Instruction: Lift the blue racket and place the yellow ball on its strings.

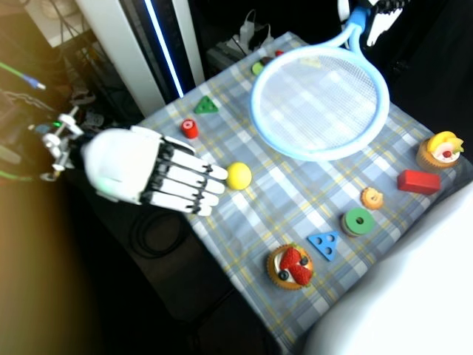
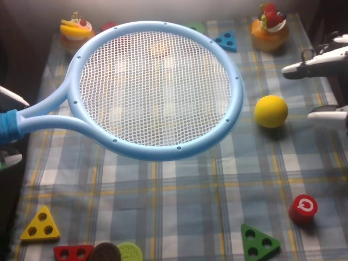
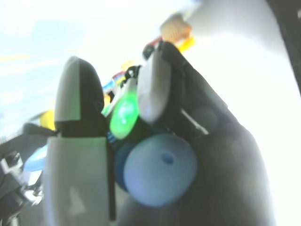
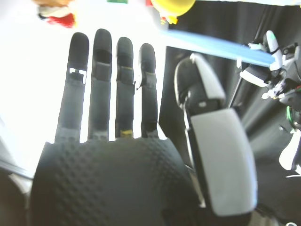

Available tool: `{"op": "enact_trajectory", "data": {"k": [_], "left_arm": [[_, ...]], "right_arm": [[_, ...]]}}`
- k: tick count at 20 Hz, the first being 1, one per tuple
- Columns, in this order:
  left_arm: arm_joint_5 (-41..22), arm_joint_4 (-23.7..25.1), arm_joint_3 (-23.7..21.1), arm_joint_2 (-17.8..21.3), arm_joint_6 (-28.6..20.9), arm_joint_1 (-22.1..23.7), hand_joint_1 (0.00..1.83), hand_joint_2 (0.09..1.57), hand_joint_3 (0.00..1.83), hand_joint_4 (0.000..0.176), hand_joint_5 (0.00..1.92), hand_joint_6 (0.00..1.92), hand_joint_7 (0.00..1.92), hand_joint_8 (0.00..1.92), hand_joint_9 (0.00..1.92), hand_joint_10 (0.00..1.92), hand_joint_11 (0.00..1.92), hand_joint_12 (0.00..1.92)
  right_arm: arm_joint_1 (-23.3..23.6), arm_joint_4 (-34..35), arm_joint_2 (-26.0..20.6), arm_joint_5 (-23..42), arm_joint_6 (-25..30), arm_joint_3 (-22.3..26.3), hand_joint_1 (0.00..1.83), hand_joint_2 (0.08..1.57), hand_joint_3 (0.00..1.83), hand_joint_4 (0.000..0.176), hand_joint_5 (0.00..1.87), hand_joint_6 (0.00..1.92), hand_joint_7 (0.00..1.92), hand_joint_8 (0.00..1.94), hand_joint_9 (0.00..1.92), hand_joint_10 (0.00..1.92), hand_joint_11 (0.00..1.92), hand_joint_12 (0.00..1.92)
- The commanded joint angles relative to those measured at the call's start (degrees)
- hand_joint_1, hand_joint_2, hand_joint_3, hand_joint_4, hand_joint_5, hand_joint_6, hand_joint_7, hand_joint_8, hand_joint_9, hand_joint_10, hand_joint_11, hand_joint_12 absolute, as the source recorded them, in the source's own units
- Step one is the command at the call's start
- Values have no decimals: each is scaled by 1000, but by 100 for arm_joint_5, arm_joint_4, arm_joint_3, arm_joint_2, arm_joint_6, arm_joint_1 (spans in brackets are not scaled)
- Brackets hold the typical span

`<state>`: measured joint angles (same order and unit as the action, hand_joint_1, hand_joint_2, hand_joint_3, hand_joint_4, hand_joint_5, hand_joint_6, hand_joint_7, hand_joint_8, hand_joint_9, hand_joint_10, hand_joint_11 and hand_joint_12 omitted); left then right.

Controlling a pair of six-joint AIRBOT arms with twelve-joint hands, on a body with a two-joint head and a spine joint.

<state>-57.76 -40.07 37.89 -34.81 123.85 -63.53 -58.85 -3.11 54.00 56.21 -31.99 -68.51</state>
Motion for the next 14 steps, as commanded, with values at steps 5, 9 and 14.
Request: {"op": "enact_trajectory", "data": {"k": [5,9,14], "left_arm": [[-1179,144,-144,65,-185,-182,1520,1215,0,176,937,1921,1425,1921,1650,1921,1601,1921],[-1245,150,-175,25,-308,-245,1510,1203,2,176,936,1921,1436,1921,1659,1921,1615,1921],[-1202,133,-160,-11,-313,-272,1485,1226,0,176,959,1921,1458,1921,1662,1921,1546,1921]], "right_arm": [[723,-731,289,-423,290,-362,956,998,0,0,565,0,708,0,720,0,247,1025],[1090,-1188,563,-933,315,-568,1063,947,0,0,601,9,691,4,707,7,319,852],[1179,-1350,761,-1261,316,-713,1107,977,1,0,872,27,867,29,932,72,458,1226]]}}
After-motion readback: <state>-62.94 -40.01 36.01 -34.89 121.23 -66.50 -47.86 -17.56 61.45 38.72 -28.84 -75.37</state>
